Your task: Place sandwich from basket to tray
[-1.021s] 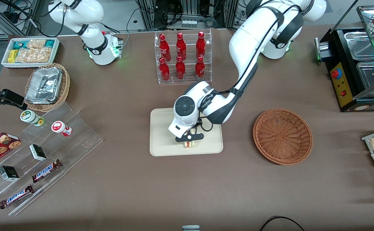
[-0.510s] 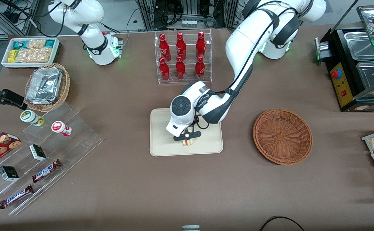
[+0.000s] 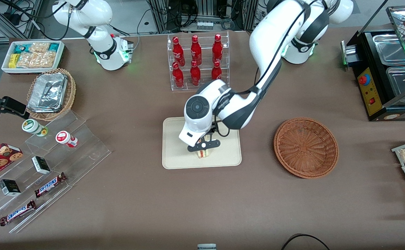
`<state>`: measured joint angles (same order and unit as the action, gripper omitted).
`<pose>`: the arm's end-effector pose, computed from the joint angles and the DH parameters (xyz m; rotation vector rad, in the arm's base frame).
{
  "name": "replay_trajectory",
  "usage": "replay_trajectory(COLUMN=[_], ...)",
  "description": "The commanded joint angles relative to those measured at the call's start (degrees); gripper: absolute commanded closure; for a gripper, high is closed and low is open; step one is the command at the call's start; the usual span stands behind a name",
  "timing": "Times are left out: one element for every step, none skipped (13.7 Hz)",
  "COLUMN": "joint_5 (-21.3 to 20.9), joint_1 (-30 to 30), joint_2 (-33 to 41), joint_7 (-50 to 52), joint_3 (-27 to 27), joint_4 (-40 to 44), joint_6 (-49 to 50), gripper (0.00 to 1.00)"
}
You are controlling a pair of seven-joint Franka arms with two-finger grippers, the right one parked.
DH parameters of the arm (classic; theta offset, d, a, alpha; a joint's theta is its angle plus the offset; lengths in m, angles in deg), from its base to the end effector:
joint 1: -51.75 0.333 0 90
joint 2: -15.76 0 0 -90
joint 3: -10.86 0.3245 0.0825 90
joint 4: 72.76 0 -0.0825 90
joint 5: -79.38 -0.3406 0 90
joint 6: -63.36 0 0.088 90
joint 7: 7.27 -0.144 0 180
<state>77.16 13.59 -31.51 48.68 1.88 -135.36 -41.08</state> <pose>0.5143 -0.4994 0.3069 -3.1052 -0.2916 0.1811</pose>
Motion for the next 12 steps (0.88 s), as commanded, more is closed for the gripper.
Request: replay_trajectory(joint_5=[0.5,0.6,0.4,0.3,0.6,0.8,1.0,1.8,2.8,4.1,4.4,4.5], joint_1=[-0.1,0.0,0.0,0.0,0.0,0.0,0.0,0.1,0.1,0.0,0.0,0.0], joint_2=[5.5,6.0,6.8,8.1,10.5,12.9,14.9,16.8,18.6,20.3,21.7,22.5], joint_7=[-1.8,-1.8,-2.0,-4.4,-9.5,-13.5,-15.7,-17.9,-22.2,-26.6,-28.9,-29.5], joint_3=[5.2,6.2,7.8,9.3,10.6,12.4,13.9,15.3,17.5,19.5,20.8,21.3], joint_4=[-1.7,-2.3,-3.4,-5.8,-8.9,-12.2,-15.0,-17.3,-18.9,-20.1,-20.8,-20.6], joint_6=[5.4,5.6,5.4,4.9,4.4,3.7,2.5,1.9,1.9,2.5,3.4,4.9], gripper=[0.00,0.00,0.00,0.00,0.00,0.00,0.00,0.00,0.00,0.00,0.00,0.00])
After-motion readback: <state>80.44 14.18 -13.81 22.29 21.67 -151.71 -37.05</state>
